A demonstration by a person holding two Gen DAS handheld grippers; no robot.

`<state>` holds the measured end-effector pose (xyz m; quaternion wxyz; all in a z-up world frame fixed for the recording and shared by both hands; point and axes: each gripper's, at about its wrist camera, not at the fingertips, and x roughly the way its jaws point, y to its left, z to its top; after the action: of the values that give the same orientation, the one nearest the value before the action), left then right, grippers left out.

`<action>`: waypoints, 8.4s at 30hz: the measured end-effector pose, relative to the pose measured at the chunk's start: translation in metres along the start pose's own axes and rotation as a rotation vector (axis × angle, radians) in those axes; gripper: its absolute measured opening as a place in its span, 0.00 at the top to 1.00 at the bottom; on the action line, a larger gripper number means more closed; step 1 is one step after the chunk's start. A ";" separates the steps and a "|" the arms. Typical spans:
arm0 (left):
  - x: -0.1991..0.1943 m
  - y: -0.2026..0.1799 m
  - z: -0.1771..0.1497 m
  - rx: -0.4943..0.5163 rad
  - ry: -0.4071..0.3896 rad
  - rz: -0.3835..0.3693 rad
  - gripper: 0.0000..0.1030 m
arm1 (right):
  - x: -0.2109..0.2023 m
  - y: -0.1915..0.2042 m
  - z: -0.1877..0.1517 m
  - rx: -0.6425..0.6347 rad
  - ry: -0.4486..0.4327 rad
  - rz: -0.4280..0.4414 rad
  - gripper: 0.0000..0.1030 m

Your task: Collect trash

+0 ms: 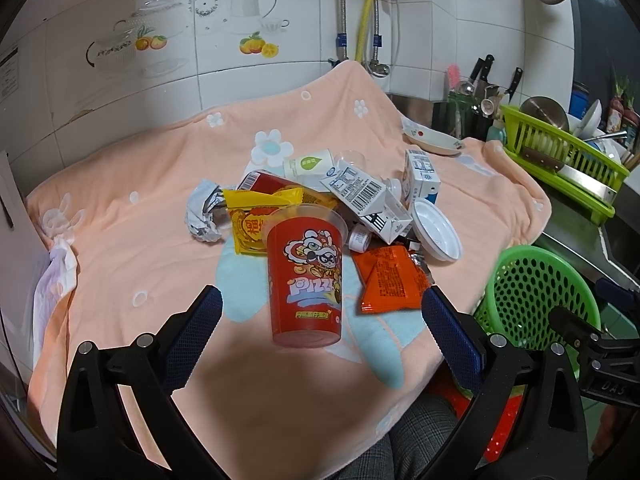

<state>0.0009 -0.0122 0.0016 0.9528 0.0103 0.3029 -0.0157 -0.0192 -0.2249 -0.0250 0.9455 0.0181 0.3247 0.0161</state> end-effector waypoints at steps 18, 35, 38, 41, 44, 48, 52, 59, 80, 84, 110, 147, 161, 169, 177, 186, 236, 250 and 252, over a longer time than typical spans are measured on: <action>0.001 0.002 -0.001 0.004 0.004 0.001 0.05 | 0.003 0.001 -0.001 0.004 0.003 0.002 0.06; 0.002 0.003 -0.002 0.001 0.003 0.004 0.05 | 0.005 0.002 -0.002 0.004 0.005 0.014 0.06; 0.002 0.002 -0.001 0.001 0.003 0.003 0.05 | 0.006 0.001 -0.002 0.003 0.006 0.015 0.06; 0.003 0.002 -0.001 0.001 0.007 0.003 0.05 | 0.006 0.001 -0.002 0.005 0.007 0.016 0.06; 0.004 0.002 -0.001 -0.001 0.006 0.002 0.05 | 0.006 0.001 -0.002 0.006 0.008 0.018 0.06; 0.005 0.002 0.001 -0.004 0.006 0.002 0.05 | 0.008 0.002 -0.001 0.004 0.010 0.024 0.06; 0.007 0.003 0.003 -0.007 0.003 0.000 0.05 | 0.012 0.003 0.001 -0.003 0.013 0.030 0.06; 0.011 0.008 0.008 -0.013 0.002 0.000 0.05 | 0.018 0.007 0.005 -0.020 0.016 0.055 0.06; 0.026 0.060 0.020 -0.094 0.017 0.028 0.05 | 0.063 0.017 0.039 -0.041 0.067 0.196 0.07; 0.031 0.062 0.019 -0.104 0.028 0.021 0.05 | 0.073 0.028 0.057 -0.060 0.070 0.265 0.07; 0.063 0.096 0.024 -0.179 0.072 0.049 0.05 | 0.203 0.087 0.158 -0.039 0.339 0.596 0.14; 0.134 0.036 0.029 -0.105 0.227 -0.132 0.21 | 0.080 -0.001 0.119 0.010 0.063 0.477 0.35; 0.129 0.038 0.023 -0.144 0.218 -0.174 0.30 | 0.069 -0.090 0.018 0.137 0.146 0.179 0.35; 0.091 0.036 0.025 -0.155 0.162 -0.230 0.30 | 0.070 -0.113 -0.015 0.164 0.177 0.081 0.34; 0.062 0.005 0.032 -0.091 0.109 -0.298 0.31 | 0.058 -0.127 -0.027 0.196 0.172 0.055 0.31; 0.052 -0.033 0.036 -0.045 0.111 -0.414 0.31 | 0.035 -0.136 -0.027 0.185 0.119 0.019 0.24; 0.072 -0.030 0.050 -0.029 0.072 -0.146 0.13 | 0.021 -0.103 -0.018 0.101 0.062 0.102 0.11; 0.135 0.051 0.055 -0.073 0.142 -0.054 0.05 | 0.039 -0.044 0.013 -0.008 0.068 0.204 0.11; 0.146 0.055 0.054 -0.064 0.156 -0.070 0.05 | 0.043 -0.036 0.015 -0.020 0.075 0.218 0.11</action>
<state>0.1534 0.0378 -0.0378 0.9251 -0.0296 0.3766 -0.0387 0.0245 -0.2591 -0.0409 0.9254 0.0432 0.3558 0.1228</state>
